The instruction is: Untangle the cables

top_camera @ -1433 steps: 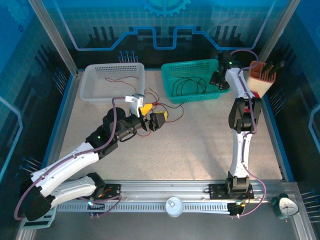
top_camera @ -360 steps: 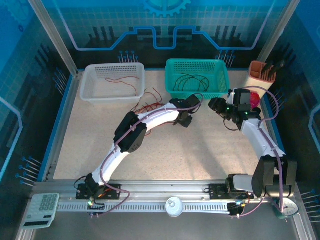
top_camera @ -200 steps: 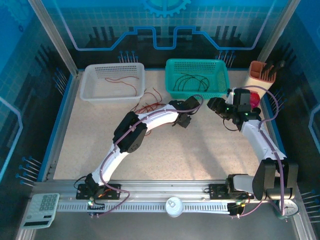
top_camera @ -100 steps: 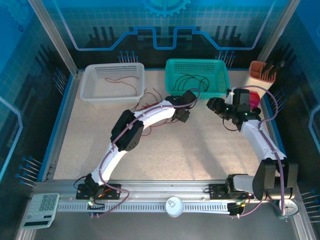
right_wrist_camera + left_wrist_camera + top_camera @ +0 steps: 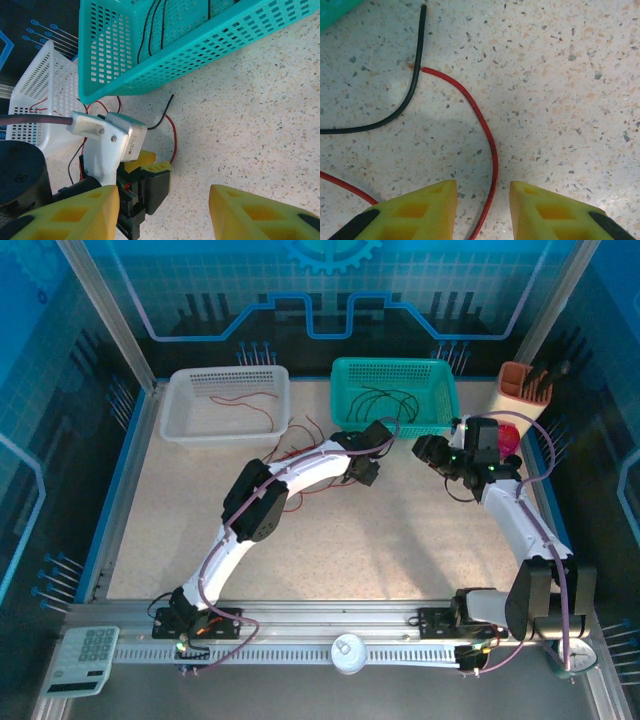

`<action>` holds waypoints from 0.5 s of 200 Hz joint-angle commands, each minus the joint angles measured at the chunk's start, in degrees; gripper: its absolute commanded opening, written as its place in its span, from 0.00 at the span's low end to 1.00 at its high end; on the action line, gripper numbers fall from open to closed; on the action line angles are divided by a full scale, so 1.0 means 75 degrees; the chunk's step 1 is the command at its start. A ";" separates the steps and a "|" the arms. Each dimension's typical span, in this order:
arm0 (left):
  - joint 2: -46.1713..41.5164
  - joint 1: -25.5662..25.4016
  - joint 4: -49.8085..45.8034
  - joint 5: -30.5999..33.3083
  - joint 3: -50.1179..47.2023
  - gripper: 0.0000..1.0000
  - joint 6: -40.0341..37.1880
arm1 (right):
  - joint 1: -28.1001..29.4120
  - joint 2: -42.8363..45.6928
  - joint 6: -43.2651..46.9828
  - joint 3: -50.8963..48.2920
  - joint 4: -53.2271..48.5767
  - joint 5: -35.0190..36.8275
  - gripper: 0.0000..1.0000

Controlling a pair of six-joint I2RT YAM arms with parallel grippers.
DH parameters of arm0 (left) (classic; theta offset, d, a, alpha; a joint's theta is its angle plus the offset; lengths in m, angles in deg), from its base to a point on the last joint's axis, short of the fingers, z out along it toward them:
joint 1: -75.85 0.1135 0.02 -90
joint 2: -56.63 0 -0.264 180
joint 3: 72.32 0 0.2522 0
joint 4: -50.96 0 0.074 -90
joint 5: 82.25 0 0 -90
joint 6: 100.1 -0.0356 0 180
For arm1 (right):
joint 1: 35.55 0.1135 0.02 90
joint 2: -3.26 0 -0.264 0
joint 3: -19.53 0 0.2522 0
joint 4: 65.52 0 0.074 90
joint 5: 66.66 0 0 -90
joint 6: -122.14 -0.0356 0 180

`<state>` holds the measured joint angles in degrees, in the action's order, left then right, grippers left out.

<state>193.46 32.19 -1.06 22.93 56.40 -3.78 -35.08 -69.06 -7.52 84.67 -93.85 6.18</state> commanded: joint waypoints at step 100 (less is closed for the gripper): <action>0.0461 -0.0067 -0.0161 -0.0096 -0.0110 0.22 0.0221 | 0.0101 0.0208 -0.0098 0.0371 -0.0166 -0.0090 0.52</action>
<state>195.37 32.08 -1.06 22.87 56.40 -2.57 -35.08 -69.03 -7.56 85.26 -93.94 6.18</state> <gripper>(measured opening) 0.247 0.523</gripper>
